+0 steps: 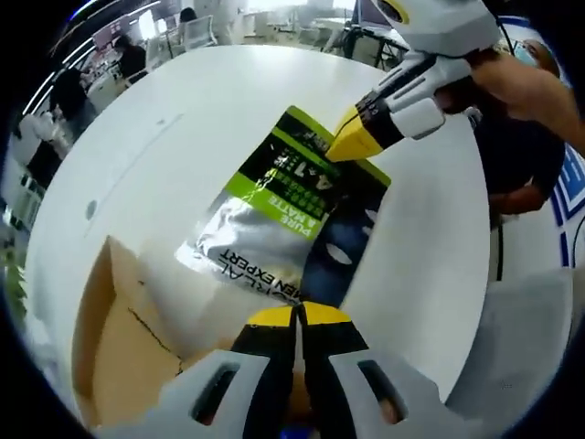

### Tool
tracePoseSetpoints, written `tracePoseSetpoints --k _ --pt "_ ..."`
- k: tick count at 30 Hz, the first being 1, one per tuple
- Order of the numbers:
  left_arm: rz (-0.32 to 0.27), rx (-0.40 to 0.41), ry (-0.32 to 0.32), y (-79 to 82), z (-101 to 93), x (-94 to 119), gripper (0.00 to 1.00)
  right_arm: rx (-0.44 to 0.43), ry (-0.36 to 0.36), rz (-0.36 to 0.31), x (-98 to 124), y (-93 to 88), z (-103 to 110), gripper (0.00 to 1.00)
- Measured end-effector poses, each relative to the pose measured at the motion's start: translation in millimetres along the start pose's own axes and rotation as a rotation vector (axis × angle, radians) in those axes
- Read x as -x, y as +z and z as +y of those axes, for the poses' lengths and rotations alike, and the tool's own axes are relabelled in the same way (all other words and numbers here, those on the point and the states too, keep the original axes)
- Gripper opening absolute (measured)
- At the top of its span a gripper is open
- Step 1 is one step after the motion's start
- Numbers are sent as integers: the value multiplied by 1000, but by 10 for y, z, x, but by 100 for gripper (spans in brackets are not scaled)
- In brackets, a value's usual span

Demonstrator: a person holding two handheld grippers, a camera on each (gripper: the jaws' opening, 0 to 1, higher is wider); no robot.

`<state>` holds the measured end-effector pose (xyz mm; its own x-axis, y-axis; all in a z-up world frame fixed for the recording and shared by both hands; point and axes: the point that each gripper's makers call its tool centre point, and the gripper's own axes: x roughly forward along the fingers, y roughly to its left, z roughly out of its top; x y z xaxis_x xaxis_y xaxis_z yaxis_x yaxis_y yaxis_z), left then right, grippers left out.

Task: Operate the shoe box by opening the lid, removing the specified soft item, and placing it in the target area until the item is outside and the box remains undamaged.

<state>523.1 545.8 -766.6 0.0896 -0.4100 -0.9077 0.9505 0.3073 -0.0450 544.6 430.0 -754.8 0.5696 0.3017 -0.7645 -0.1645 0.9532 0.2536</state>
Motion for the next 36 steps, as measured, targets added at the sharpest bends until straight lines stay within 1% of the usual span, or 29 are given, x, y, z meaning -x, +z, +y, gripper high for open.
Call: tracePoseSetpoints --k 8,12,21,28,31,34,36 --pt "34 -65 18 -33 35 -90 0 -14 -9 2 -121 -35 -37 0" --pt "47 -73 12 -49 36 -134 0 -12 -14 11 -175 -67 -58 0" --pt "83 -128 17 -88 43 -213 0 -26 -21 21 -251 -163 -93 0" --pt "102 -167 23 -121 53 -258 0 -23 -25 20 -296 -201 -113 0" --pt "100 -197 38 -110 73 -256 1 -17 -32 15 -310 -214 -128 0" --pt "97 -197 39 -109 72 -246 1 -22 -32 7 -317 -210 -137 0" --pt "97 -215 46 -108 64 -240 2 -18 -33 2 -322 -208 -138 0"
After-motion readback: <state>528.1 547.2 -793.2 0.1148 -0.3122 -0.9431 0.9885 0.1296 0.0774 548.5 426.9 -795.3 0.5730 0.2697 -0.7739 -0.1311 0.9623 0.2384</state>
